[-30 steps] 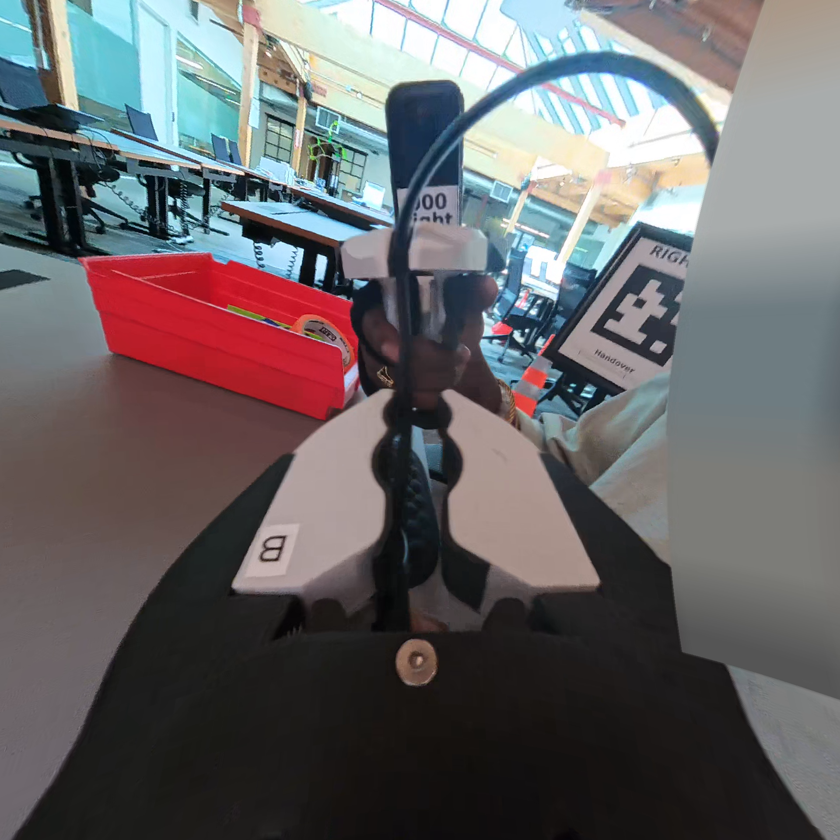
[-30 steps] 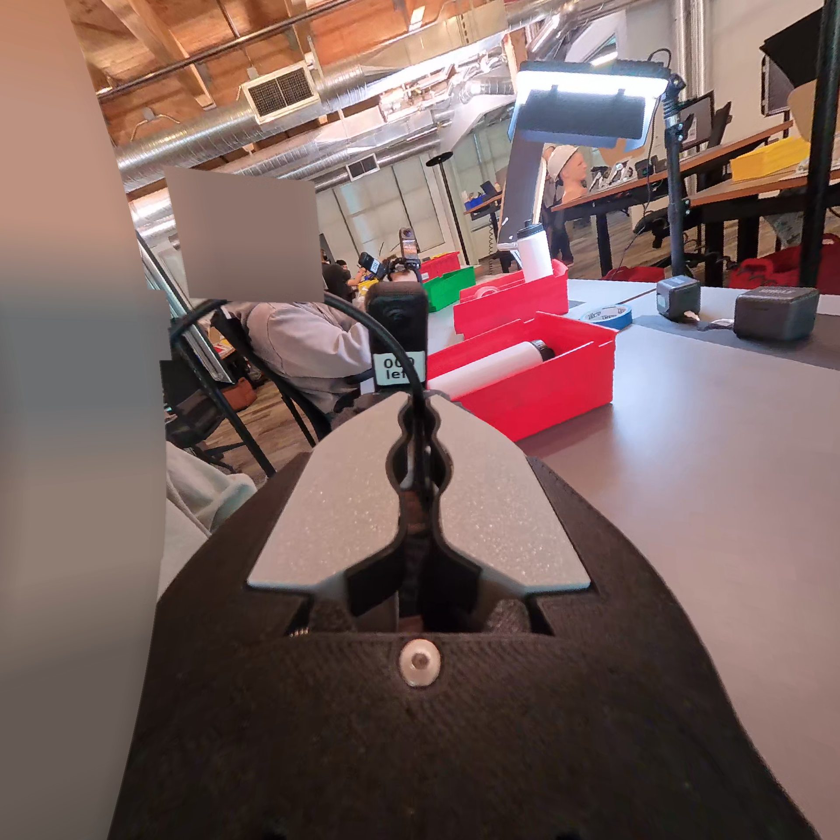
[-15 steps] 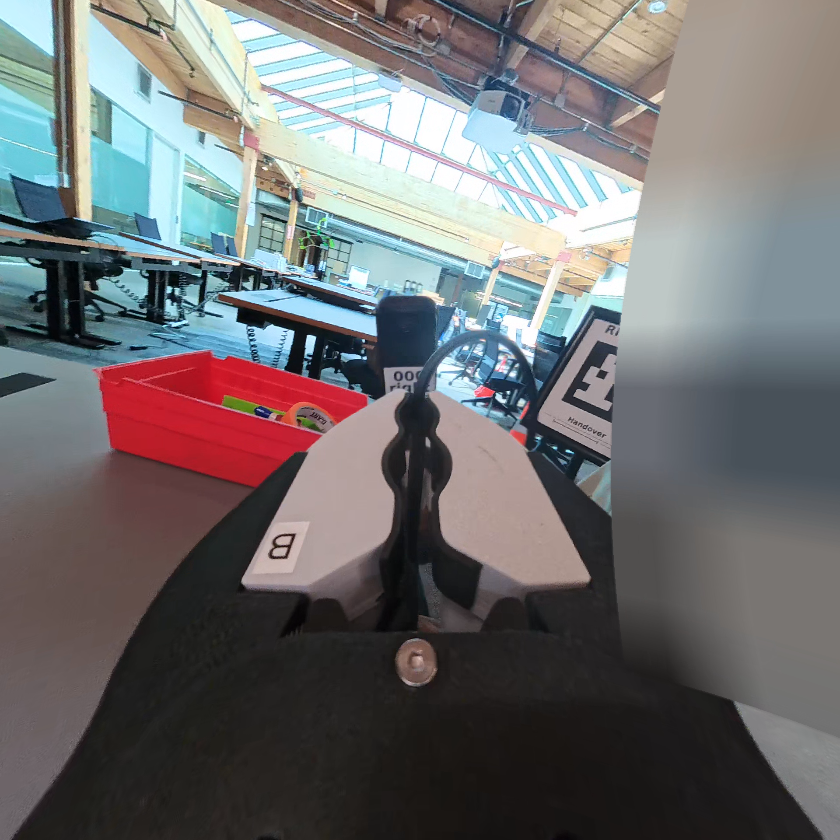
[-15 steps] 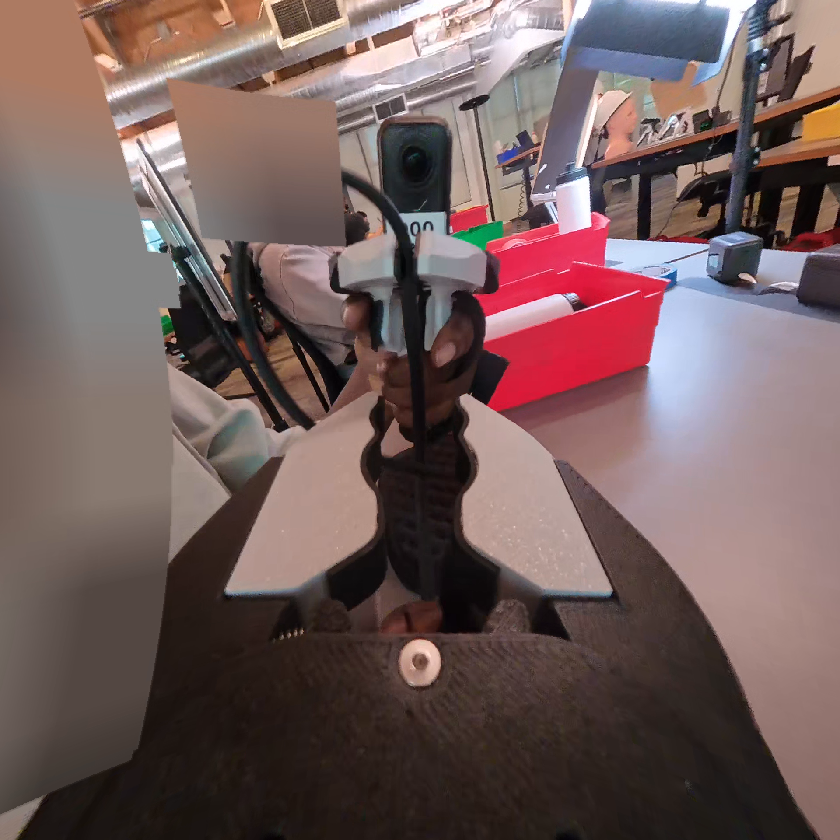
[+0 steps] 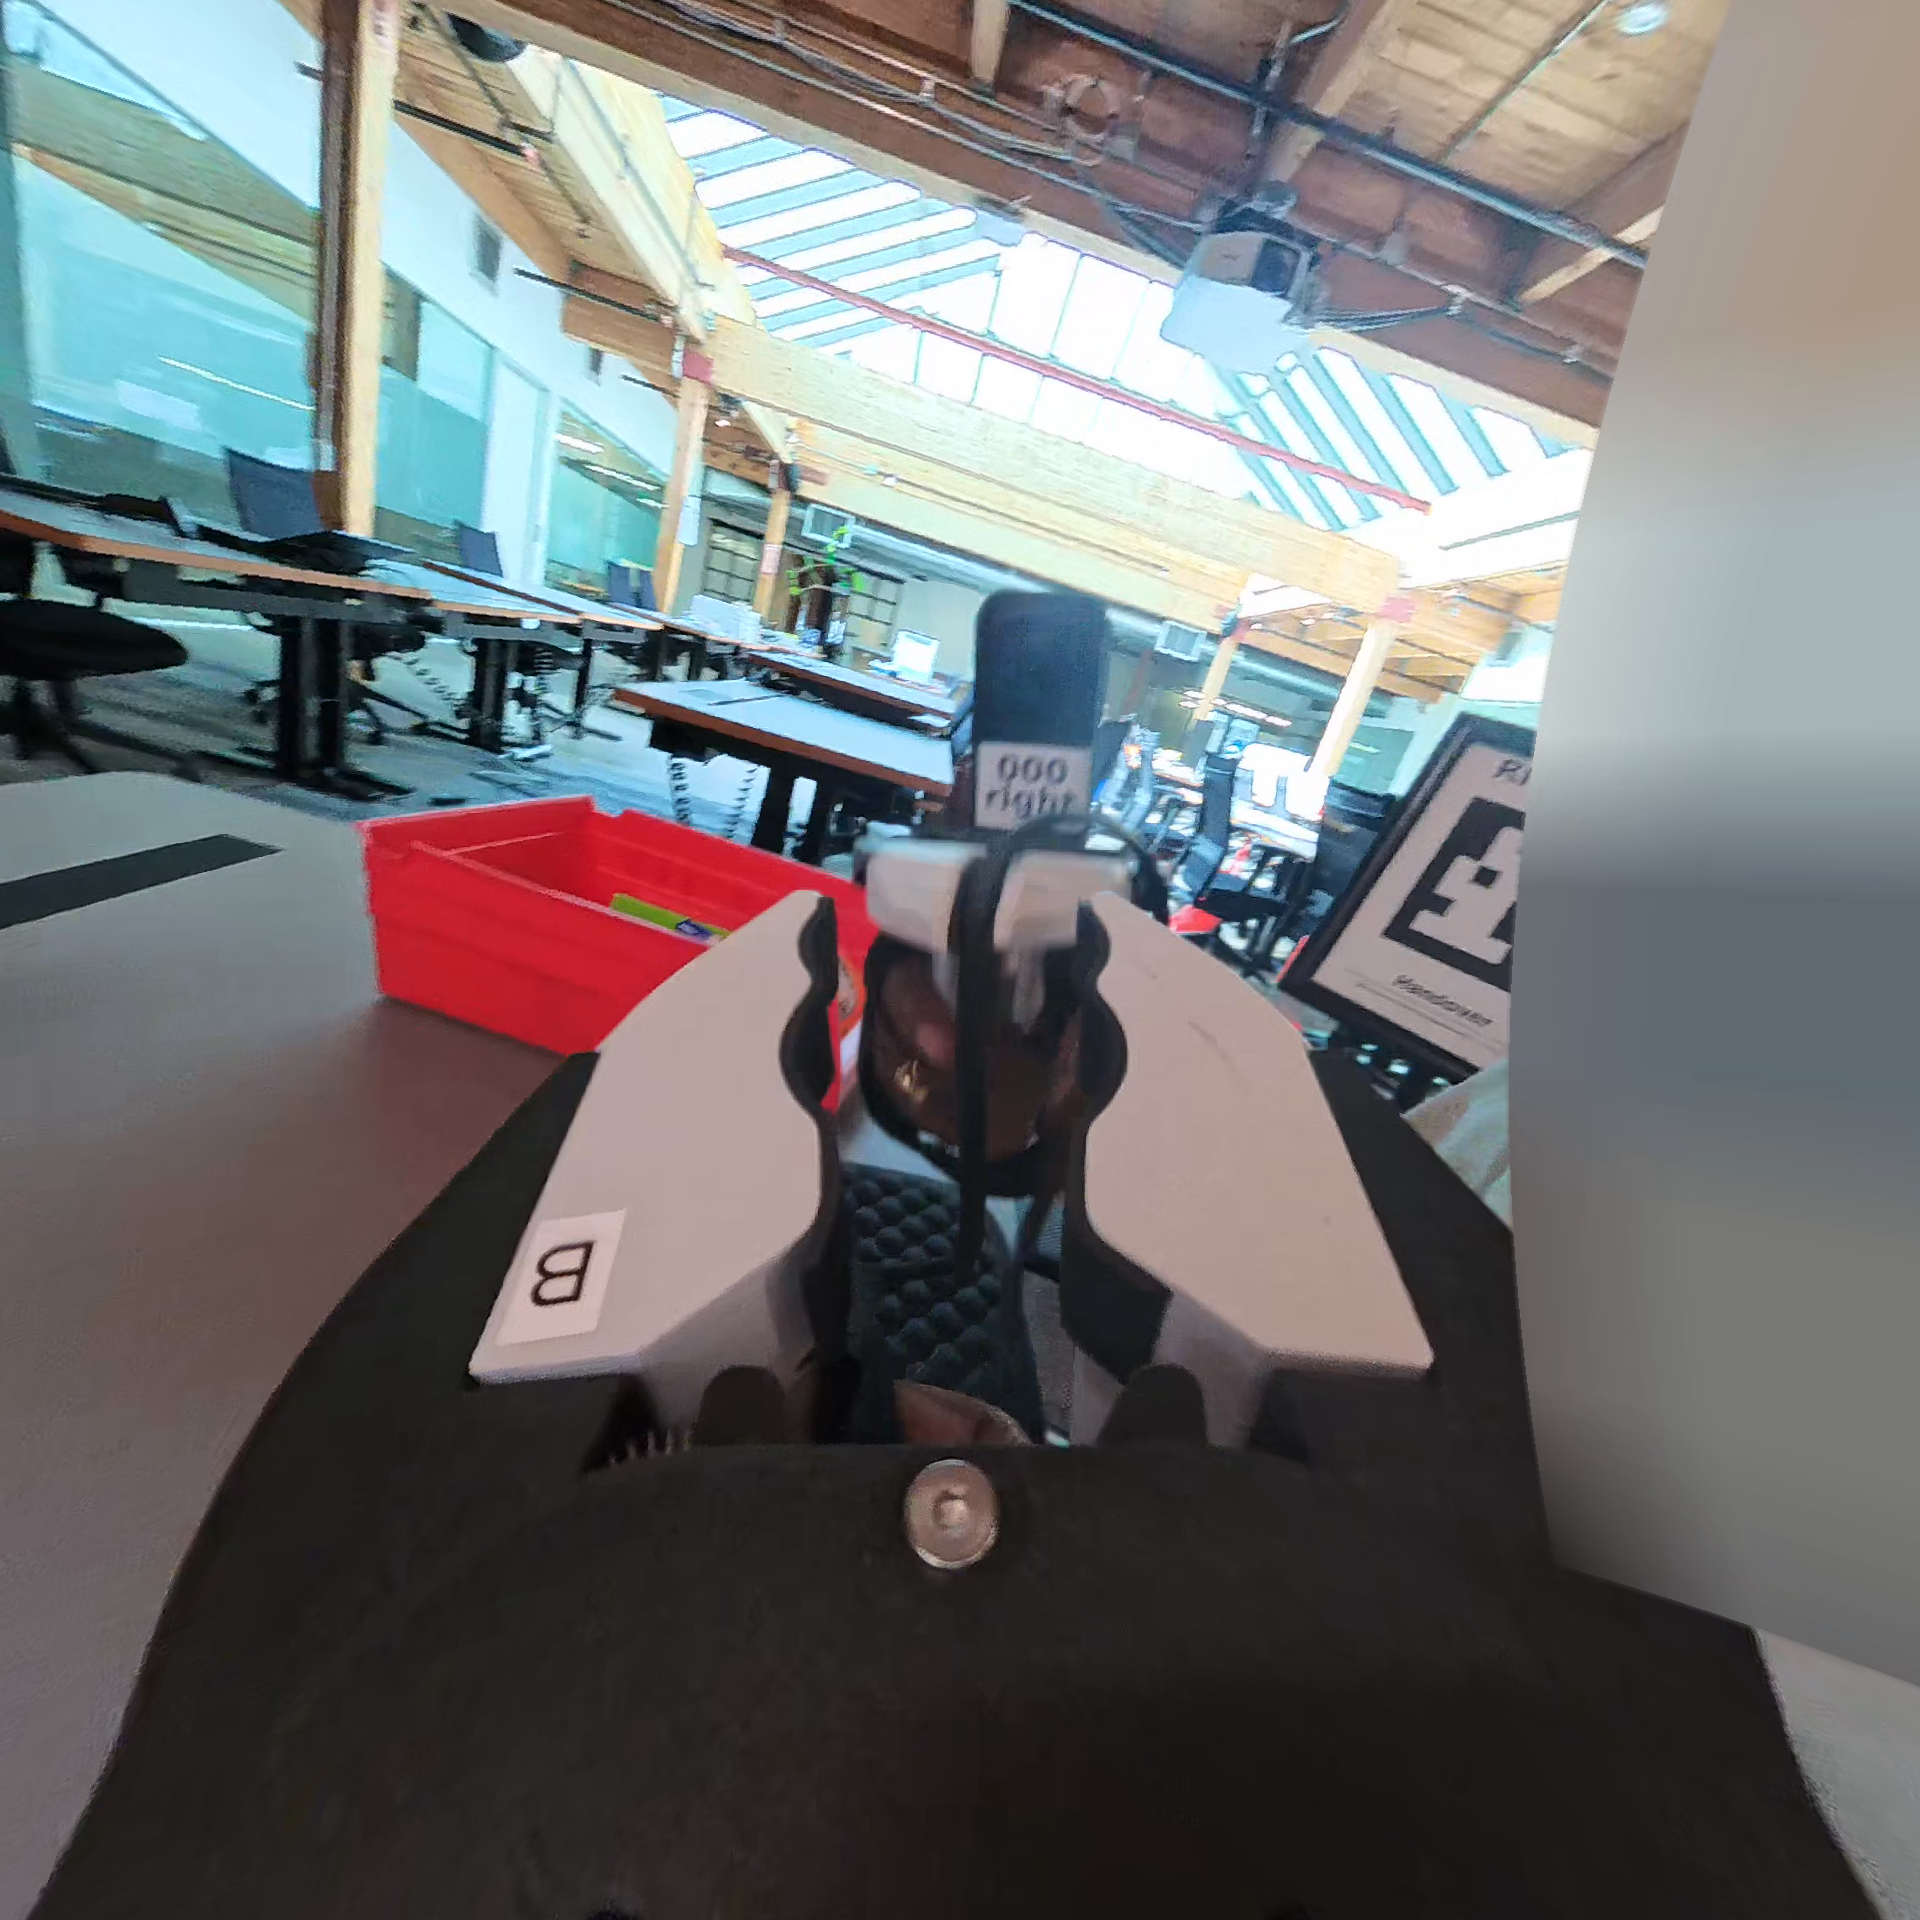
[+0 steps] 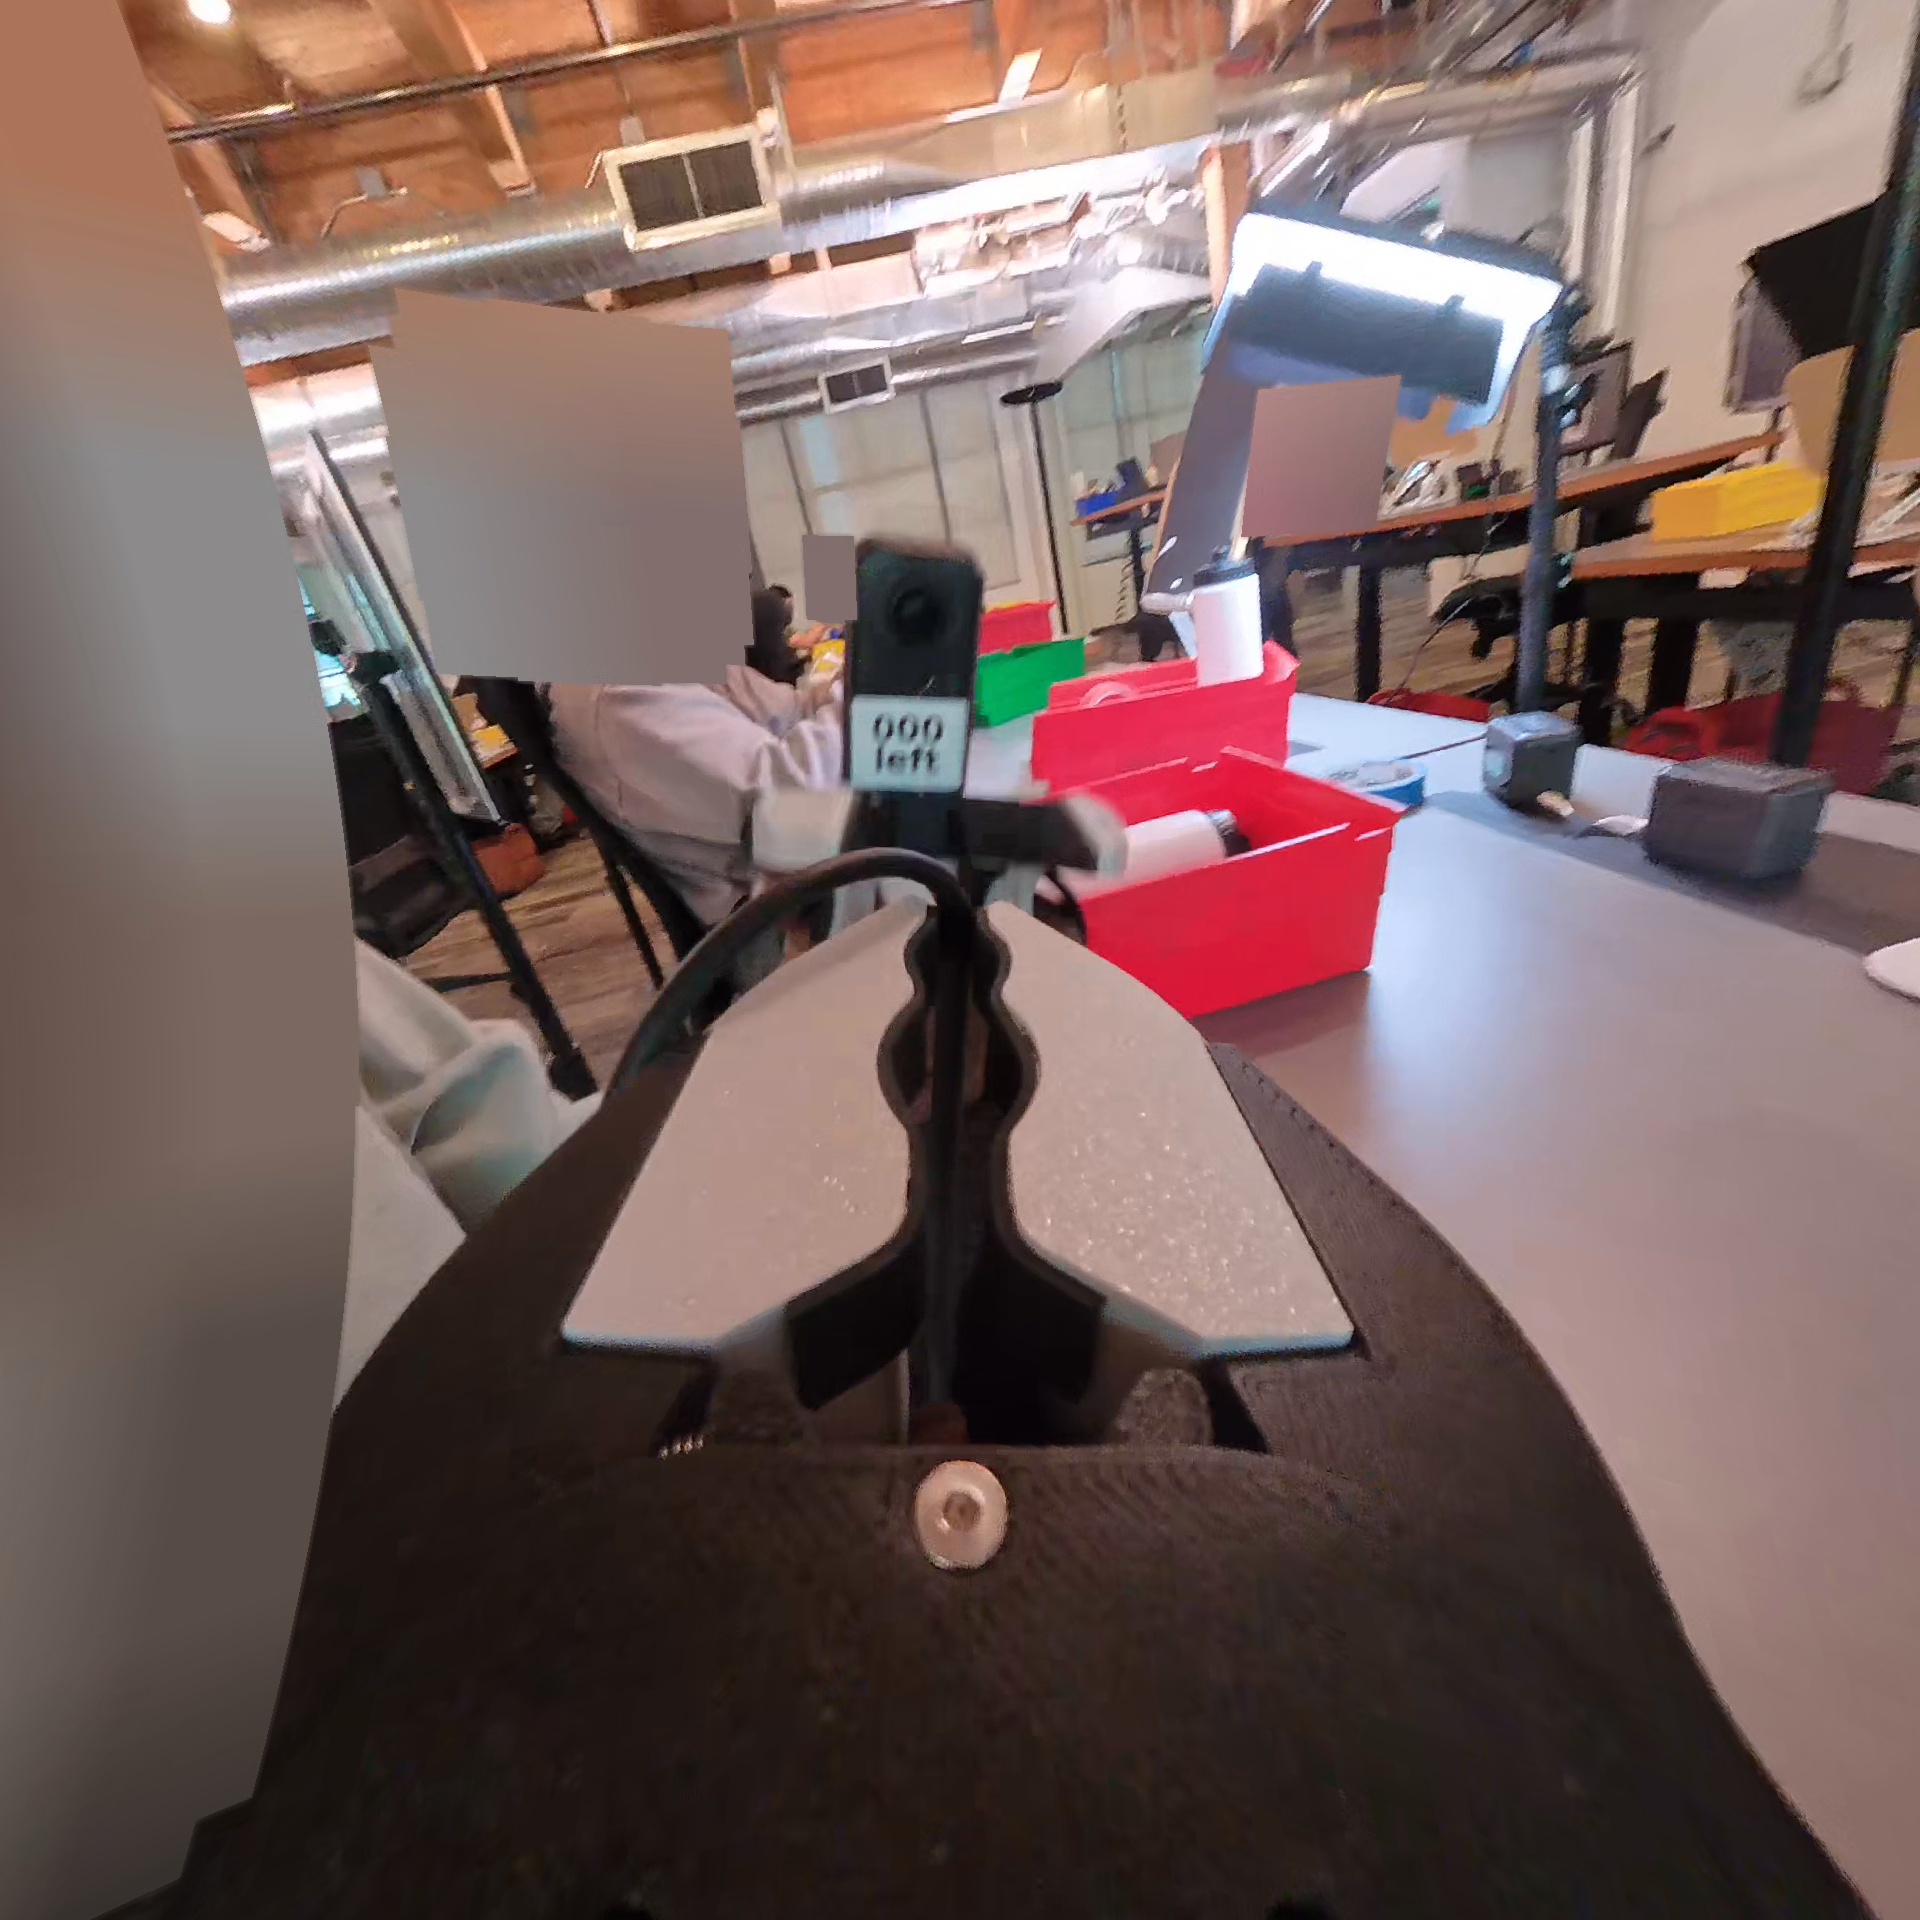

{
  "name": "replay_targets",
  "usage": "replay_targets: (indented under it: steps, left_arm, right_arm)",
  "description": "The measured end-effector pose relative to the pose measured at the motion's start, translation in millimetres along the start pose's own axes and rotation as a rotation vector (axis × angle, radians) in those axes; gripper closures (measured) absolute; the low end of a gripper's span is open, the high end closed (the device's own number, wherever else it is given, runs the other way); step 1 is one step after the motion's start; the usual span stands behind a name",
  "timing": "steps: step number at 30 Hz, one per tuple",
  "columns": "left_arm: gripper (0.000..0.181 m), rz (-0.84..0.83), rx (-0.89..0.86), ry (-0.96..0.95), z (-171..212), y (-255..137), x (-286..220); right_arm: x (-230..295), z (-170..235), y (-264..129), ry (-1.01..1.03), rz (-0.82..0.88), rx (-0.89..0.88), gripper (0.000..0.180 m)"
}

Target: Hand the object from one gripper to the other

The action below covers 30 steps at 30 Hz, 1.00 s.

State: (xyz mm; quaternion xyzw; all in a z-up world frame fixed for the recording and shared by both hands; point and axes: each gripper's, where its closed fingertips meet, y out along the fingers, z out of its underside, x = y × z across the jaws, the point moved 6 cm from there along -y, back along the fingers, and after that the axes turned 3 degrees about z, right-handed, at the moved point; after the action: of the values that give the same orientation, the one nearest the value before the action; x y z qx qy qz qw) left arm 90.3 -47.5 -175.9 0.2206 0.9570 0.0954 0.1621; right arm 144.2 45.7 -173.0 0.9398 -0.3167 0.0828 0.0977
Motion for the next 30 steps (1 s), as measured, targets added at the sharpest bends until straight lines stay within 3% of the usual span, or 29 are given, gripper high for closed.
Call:
replay_targets:
  steps: [1, 10, 13, 15, 18, 25, 27, 30]
  left_arm:
    - [0.137, -0.021, 0.016, 0.01, 7, 1, 0]
    - [0.174, -0.174, 0.105, 0.223, 20, 18, -5]
    - [0.175, -0.145, 0.08, 0.205, 11, 15, -5]
    - [0.175, -0.112, 0.048, 0.183, 2, 11, -6]
    - [0.175, -0.081, 0.029, 0.186, -11, 7, -8]
    - [0.175, -0.023, 0.048, 0.201, -25, 10, -14]
    - [0.175, -0.024, 0.051, 0.208, -27, 11, -14]
    - [0.173, -0.034, 0.026, 0.204, -30, 8, -13]
  right_arm:
    - [-1, -4, -1, -0.007, 0.014, -0.016, 0.174]
    - [1, -21, 0, -0.063, 0.075, -0.04, 0.174]
    - [4, -25, -3, -0.103, 0.078, -0.058, 0.173]
    - [3, -20, -6, -0.133, 0.085, -0.011, 0.154]
    - [-2, -2, -8, -0.162, 0.085, 0.097, 0.151]
    - [4, 7, 1, -0.219, 0.032, 0.137, 0.155]
    - [5, 6, 3, -0.223, 0.027, 0.147, 0.174]
    - [4, 2, 2, -0.195, 0.039, 0.138, 0.174]
